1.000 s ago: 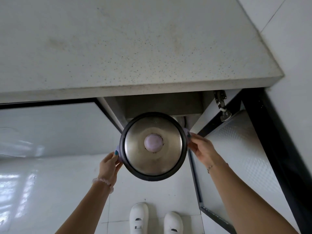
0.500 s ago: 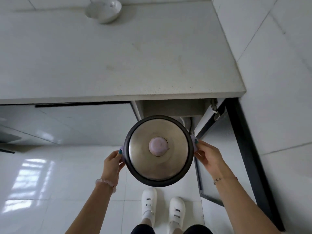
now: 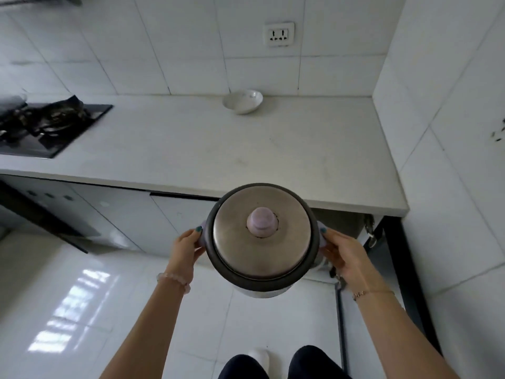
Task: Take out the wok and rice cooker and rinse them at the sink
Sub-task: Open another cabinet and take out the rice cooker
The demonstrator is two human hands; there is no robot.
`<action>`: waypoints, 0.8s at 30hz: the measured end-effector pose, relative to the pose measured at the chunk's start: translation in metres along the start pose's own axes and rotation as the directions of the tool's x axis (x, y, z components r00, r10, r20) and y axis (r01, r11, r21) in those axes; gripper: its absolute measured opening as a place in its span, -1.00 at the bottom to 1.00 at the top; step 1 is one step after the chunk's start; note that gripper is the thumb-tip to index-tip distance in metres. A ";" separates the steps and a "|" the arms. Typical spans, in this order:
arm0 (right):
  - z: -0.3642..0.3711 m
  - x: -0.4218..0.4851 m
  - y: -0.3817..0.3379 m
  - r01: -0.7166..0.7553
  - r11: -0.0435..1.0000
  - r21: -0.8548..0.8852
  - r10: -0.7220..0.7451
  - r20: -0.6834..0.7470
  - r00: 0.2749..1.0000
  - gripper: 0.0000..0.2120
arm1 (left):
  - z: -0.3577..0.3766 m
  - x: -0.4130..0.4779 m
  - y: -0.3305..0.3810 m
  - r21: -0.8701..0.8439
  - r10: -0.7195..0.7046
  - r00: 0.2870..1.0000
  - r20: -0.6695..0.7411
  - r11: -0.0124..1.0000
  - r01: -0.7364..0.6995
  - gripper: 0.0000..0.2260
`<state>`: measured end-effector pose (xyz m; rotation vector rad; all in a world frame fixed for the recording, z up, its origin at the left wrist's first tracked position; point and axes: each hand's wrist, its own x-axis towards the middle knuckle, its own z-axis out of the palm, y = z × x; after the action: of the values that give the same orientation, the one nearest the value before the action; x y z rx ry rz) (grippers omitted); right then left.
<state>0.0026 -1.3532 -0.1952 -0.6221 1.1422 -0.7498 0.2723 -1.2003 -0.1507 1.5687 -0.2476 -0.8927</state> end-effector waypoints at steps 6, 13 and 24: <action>0.039 0.002 -0.035 0.050 0.999 -0.017 -0.048 0.091 0.995 -0.92 | -0.005 0.003 0.035 -0.060 0.086 0.994 -0.062 0.994 -0.090 -0.77; 0.086 0.011 -0.055 0.109 0.991 -0.076 -0.102 0.098 0.990 -0.90 | -0.024 0.028 0.070 -0.072 0.137 0.988 -0.065 0.987 -0.142 -0.76; 0.197 0.042 -0.088 0.210 0.977 0.041 -0.211 0.029 0.977 -0.90 | -0.048 0.138 0.158 -0.033 0.197 0.977 0.083 0.980 -0.195 -0.70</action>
<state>0.1817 -1.4284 -0.0918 -0.7289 1.0392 -0.9363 0.4496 -1.2857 -0.0631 1.4565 -0.4440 -0.8062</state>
